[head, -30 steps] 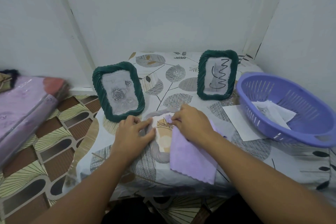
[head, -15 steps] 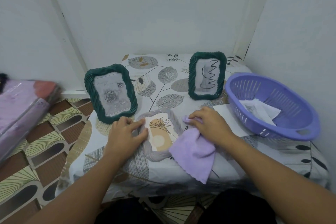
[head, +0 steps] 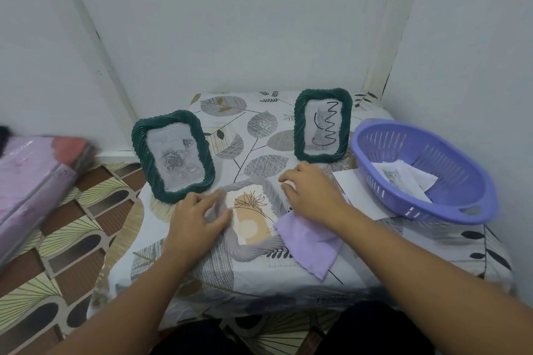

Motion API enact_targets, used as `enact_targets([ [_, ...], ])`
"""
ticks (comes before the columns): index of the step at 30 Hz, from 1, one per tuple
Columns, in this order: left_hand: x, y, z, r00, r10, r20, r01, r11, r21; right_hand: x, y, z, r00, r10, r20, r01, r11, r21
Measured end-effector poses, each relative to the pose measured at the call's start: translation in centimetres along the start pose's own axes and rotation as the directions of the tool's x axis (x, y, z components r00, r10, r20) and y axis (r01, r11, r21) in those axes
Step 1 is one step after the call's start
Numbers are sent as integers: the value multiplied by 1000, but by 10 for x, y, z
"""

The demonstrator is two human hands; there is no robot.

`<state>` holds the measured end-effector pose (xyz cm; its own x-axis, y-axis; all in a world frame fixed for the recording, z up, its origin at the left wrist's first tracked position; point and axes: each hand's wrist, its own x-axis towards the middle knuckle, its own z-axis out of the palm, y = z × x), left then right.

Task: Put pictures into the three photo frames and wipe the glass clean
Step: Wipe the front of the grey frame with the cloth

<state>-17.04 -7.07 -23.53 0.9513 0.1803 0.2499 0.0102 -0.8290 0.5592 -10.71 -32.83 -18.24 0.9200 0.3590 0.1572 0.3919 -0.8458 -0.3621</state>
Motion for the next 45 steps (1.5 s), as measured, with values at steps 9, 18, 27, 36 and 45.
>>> enact_targets([
  [9,19,25,-27,983,-126,130,80,946,313,15,-28,-1,886,297,356,-383,901,203],
  [18,25,47,-16,827,-456,329,541,805,-243,19,-26,4,808,367,460,-564,707,427],
  [27,26,58,-22,769,-496,402,635,525,-567,21,-32,1,771,358,526,-626,276,730],
  [36,53,91,-45,854,-350,385,519,548,-656,49,-24,-18,838,335,432,-518,236,822],
  [45,89,108,-48,926,-260,273,372,747,-551,85,-9,-23,874,379,303,-424,290,858],
])
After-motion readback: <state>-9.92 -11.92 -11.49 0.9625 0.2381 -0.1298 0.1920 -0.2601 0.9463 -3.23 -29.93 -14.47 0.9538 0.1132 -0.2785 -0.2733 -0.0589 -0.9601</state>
